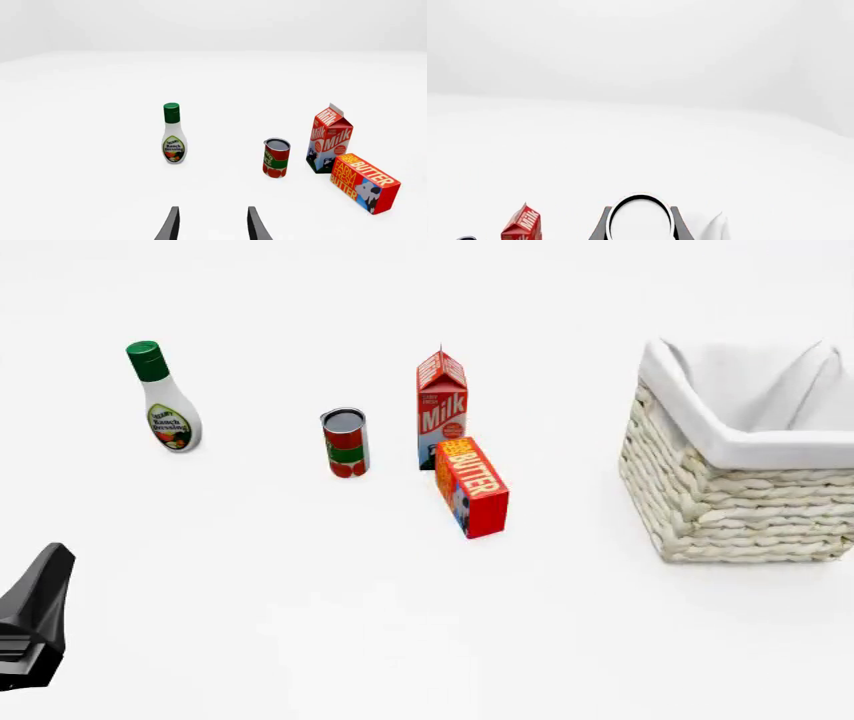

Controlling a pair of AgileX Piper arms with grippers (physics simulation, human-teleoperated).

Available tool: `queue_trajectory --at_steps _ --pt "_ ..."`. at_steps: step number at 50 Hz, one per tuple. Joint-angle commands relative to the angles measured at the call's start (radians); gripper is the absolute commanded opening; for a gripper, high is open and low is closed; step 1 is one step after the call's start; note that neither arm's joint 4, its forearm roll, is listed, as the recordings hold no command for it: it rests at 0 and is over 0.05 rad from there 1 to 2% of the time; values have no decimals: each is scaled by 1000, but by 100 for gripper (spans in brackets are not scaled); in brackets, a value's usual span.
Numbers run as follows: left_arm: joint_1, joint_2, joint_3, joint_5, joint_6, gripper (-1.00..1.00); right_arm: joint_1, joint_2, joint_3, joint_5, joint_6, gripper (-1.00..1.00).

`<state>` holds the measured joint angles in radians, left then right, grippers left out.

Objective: Pick the alphabet soup and place it in the basket.

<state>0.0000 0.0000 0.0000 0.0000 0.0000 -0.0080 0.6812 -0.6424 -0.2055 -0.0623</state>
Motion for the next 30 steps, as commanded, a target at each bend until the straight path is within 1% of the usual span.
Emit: queue_trajectory --at_steps 1,10,15,20,24,25,28,30 --pt "0 0 0 0 0 100 -36 34 -23 9 22 -100" --pt "0 0 0 0 0 100 -40 72 -45 34 14 -100" --pt "0 0 0 0 0 100 -42 81 -58 54 19 -100" --pt "0 0 0 0 0 100 -45 103 -68 72 9 -100" --pt "0 0 0 0 0 100 -48 120 -79 87 -12 -100" --pt "0 0 0 0 0 100 -51 131 -86 96 -32 -100" --pt "0 0 0 0 0 100 -50 142 -100 114 -27 -100" --pt "0 0 0 0 0 100 -61 157 -115 131 -45 -100"
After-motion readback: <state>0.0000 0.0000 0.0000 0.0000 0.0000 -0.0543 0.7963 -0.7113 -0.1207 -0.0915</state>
